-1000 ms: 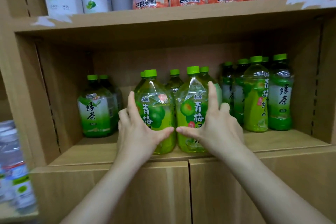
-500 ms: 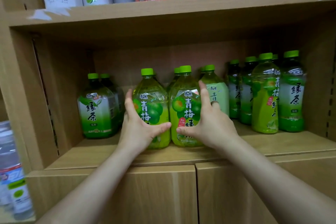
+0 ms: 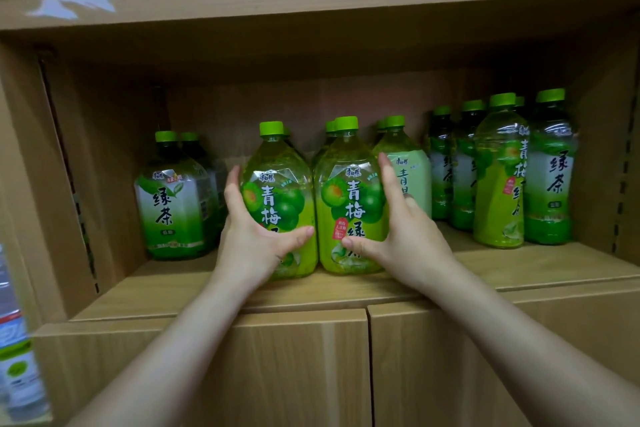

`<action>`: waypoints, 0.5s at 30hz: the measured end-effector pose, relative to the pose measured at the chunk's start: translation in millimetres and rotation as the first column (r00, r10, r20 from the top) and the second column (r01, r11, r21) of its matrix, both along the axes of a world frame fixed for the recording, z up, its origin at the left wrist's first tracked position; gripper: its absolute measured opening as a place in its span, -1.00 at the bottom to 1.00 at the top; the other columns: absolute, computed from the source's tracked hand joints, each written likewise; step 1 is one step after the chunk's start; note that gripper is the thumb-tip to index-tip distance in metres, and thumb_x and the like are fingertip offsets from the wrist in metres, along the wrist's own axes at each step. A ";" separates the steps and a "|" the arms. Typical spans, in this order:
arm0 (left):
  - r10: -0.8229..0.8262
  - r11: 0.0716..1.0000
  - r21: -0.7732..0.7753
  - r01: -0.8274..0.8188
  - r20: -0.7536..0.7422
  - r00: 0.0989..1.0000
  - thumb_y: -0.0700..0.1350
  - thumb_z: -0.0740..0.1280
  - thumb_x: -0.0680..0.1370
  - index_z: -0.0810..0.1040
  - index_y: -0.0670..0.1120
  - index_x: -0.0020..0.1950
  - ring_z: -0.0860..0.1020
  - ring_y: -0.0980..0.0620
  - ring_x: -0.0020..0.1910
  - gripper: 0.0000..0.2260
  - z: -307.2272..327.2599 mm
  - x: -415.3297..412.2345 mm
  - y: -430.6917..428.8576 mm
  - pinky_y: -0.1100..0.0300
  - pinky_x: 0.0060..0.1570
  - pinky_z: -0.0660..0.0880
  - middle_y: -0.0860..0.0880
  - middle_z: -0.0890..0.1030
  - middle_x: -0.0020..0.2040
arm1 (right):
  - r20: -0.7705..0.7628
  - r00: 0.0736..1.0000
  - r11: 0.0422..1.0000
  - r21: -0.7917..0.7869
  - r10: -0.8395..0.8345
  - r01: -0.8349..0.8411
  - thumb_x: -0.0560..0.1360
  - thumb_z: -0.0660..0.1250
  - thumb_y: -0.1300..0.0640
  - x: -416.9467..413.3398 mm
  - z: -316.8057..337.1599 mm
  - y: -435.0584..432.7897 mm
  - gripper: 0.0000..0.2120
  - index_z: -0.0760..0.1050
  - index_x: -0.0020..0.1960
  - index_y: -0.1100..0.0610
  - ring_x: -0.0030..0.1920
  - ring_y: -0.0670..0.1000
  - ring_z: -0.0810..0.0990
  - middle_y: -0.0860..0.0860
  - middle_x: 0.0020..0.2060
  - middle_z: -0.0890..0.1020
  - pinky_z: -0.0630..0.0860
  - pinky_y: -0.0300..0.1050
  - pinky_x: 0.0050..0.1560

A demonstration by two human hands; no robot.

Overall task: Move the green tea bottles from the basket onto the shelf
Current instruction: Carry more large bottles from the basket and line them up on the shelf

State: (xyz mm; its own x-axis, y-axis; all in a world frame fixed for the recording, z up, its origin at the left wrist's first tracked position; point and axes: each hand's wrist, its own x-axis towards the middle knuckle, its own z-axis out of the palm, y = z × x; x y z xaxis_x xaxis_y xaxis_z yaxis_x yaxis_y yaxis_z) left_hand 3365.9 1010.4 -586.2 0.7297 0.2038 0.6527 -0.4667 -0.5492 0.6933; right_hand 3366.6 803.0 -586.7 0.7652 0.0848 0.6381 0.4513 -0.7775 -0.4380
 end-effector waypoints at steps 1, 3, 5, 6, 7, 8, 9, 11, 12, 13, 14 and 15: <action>0.005 1.000 -0.002 -0.005 0.003 1.000 0.03 0.62 0.20 -0.11 0.20 0.49 0.34 -0.05 0.40 0.11 0.2 -1.2 -0.3 0.01 0.39 0.28 -0.04 0.25 0.49 | -0.018 1.000 1.000 -0.013 0.004 -0.004 0.28 0.44 -0.31 -1.0 1.5 -0.5 0.17 -0.50 0.39 -0.34 0.09 0.15 0.59 0.17 0.20 0.53 0.55 0.06 0.07; 0.059 0.998 0.012 -0.059 -0.001 0.998 0.06 0.61 0.20 -0.11 0.19 0.50 0.23 -0.07 0.46 0.12 0.9 -4.1 -1.3 0.01 0.42 0.20 -0.06 0.18 0.53 | -0.071 0.997 0.998 -0.042 0.036 -0.039 0.33 0.45 -0.25 -6.0 6.3 -3.8 0.16 -0.50 0.41 -0.31 -0.07 0.09 0.63 0.14 0.01 0.60 0.56 0.02 -0.03; 0.165 0.985 0.049 -0.166 0.021 0.986 0.09 0.59 0.22 -0.10 0.17 0.52 0.14 -0.09 0.48 0.09 4.4 -12.0 -5.1 -0.03 0.41 0.16 -0.07 0.14 0.53 | -0.104 0.993 0.995 -0.067 0.063 -0.071 0.38 0.45 -0.17 -15.3 13.1 -10.7 0.11 -0.45 0.43 -0.31 -0.15 0.07 0.63 0.11 -0.10 0.63 0.57 0.04 -0.05; 0.207 0.975 0.065 -0.212 0.073 0.976 0.09 0.57 0.25 -0.07 0.15 0.52 0.14 -0.09 0.47 0.05 7.8 -18.5 -8.7 -0.04 0.40 0.16 -0.07 0.16 0.52 | -0.094 0.993 0.995 -0.067 0.070 -0.077 0.40 0.45 -0.12 -20.9 17.8 -16.4 0.07 -0.39 0.45 -0.32 -0.09 0.08 0.64 0.12 -0.04 0.64 0.56 0.09 0.01; 0.223 0.968 0.082 -0.238 0.159 0.962 0.08 0.55 0.29 -0.02 0.12 0.52 0.17 -0.09 0.45 -0.01 11.9 -26.0 -14.0 -0.05 0.39 0.18 -0.08 0.20 0.50 | -0.078 0.994 0.995 -0.057 0.080 -0.084 0.42 0.45 -0.09 -27.7 23.3 -23.6 0.01 -0.32 0.47 -0.30 0.01 0.09 0.63 0.12 0.05 0.63 0.54 0.10 0.10; 0.209 0.964 0.107 -0.244 0.267 0.941 0.06 0.52 0.34 0.05 0.08 0.52 0.23 -0.09 0.42 -0.11 16.3 -34.0 -21.0 -0.04 0.39 0.23 -0.10 0.26 0.45 | -0.066 0.993 0.994 -0.049 0.095 -0.099 0.43 0.43 -0.07 -35.5 29.8 -32.0 -0.06 -0.21 0.50 -0.27 0.09 0.06 0.61 0.08 0.12 0.60 0.51 0.07 0.17; 0.166 0.963 0.139 -0.230 0.365 0.916 0.04 0.48 0.40 0.14 0.02 0.50 0.31 -0.07 0.37 -0.23 21.2 -42.3 -30.3 -0.03 0.36 0.31 -0.09 0.33 0.39 | -0.059 0.992 0.992 -0.053 0.115 -0.119 0.45 0.42 -0.05 -44.1 36.3 -41.5 -0.16 -0.07 0.50 -0.24 0.13 0.01 0.59 0.03 0.16 0.57 0.49 0.01 0.20; 0.020 0.973 0.197 -0.120 0.448 0.894 -0.02 0.40 0.46 0.34 -0.03 0.41 0.45 0.03 0.22 -0.46 31.1 -58.4 -55.4 0.03 0.18 0.48 -0.03 0.46 0.25 | -0.071 0.986 0.984 -0.092 0.149 -0.155 0.46 0.39 -0.05 -66.8 49.2 -63.7 -0.37 0.19 0.45 -0.20 0.05 -0.10 0.60 -0.06 0.11 0.59 0.52 -0.08 0.15; -0.071 0.972 0.231 -0.040 0.451 0.890 -0.04 0.38 0.47 0.44 -0.03 0.33 0.50 0.08 0.13 -0.57 35.0 -67.2 -70.3 0.08 0.07 0.52 0.01 0.51 0.17 | -0.092 0.984 0.978 -0.126 0.155 -0.166 0.47 0.38 -0.06 -80.4 55.2 -75.7 -0.44 0.27 0.41 -0.20 -0.01 -0.14 0.61 -0.11 0.03 0.61 0.54 -0.10 0.11; -0.161 0.963 0.268 0.040 0.446 0.881 -0.06 0.37 0.48 0.52 -0.03 0.24 0.54 0.12 0.05 -0.67 37.7 -75.5 -86.2 0.12 -0.02 0.54 0.04 0.55 0.09 | -0.118 0.981 0.971 -0.170 0.151 -0.170 0.47 0.37 -0.08 -95.5 60.7 -88.0 -0.49 0.32 0.38 -0.20 -0.05 -0.17 0.61 -0.14 -0.03 0.62 0.56 -0.11 0.08; -0.243 0.947 0.300 0.114 0.436 0.866 -0.09 0.37 0.48 0.58 -0.05 0.15 0.56 0.12 -0.04 -0.76 38.9 -83.8 -103.2 0.16 -0.10 0.54 0.06 0.58 0.00 | -0.150 0.979 0.960 -0.223 0.136 -0.167 0.47 0.35 -0.09 -111.0 65.2 -101.2 -0.53 0.36 0.36 -0.20 -0.06 -0.18 0.61 -0.16 -0.08 0.62 0.57 -0.13 0.06; -0.315 0.929 0.317 0.188 0.418 0.852 -0.12 0.37 0.48 0.63 -0.06 0.06 0.58 0.13 -0.12 -0.83 38.8 -91.7 -120.6 0.22 -0.16 0.53 0.07 0.61 -0.09 | -0.185 0.977 0.947 -0.280 0.108 -0.158 0.47 0.34 -0.11 -126.1 68.5 -115.0 -0.56 0.39 0.33 -0.20 -0.07 -0.18 0.60 -0.17 -0.10 0.63 0.57 -0.16 0.04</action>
State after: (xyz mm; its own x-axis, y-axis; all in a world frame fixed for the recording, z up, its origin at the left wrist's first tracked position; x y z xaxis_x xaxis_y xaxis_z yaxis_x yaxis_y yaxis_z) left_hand 3274.2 889.7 -547.4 0.3409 -0.1656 0.9254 -0.8399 -0.4959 0.2206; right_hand 3240.5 688.1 -518.2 0.8263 0.3562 0.4363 0.5004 -0.8198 -0.2785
